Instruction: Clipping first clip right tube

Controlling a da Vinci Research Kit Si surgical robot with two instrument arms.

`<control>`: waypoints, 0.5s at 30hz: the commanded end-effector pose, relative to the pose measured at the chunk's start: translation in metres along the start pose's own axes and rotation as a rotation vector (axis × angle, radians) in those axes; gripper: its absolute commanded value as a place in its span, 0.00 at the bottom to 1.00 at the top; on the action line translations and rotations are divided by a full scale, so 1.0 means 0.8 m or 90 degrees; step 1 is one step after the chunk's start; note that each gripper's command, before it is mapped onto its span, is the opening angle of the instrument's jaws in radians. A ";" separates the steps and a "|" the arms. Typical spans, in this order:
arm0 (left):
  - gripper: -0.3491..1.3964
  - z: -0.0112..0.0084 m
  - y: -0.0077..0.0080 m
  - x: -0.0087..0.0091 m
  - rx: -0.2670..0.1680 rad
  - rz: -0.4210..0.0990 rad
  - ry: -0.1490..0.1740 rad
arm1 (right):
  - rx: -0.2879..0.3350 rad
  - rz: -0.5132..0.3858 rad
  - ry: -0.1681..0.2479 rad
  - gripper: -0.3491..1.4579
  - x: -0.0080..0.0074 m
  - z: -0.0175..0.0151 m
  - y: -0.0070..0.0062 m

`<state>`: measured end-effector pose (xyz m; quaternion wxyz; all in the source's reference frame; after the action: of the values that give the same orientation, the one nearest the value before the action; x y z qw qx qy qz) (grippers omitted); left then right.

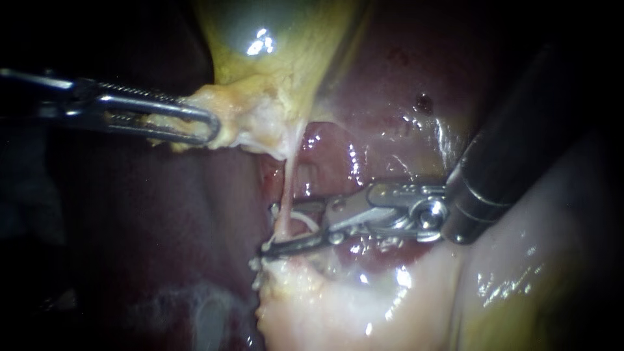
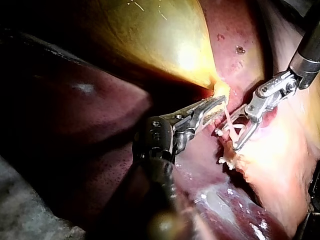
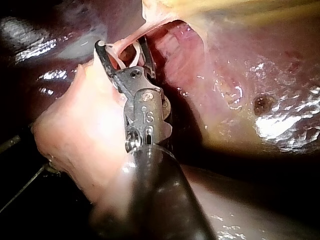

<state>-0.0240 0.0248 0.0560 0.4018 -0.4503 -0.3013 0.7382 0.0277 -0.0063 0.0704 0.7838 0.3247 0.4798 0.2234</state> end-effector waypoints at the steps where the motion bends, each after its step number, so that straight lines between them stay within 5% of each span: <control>1: 0.00 0.0000 0.0000 0.0000 0.000 0.000 0.000 | 0.002 -0.001 -0.002 0.47 0.0000 0.0001 0.0000; 15: 0.00 0.0002 0.0000 -0.0001 -0.001 0.000 -0.001 | 0.018 0.018 0.016 0.47 0.0001 0.0008 -0.0002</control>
<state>-0.0241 0.0247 0.0561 0.4018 -0.4501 -0.3013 0.7384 0.0284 -0.0066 0.0705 0.7679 0.3428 0.4884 0.2331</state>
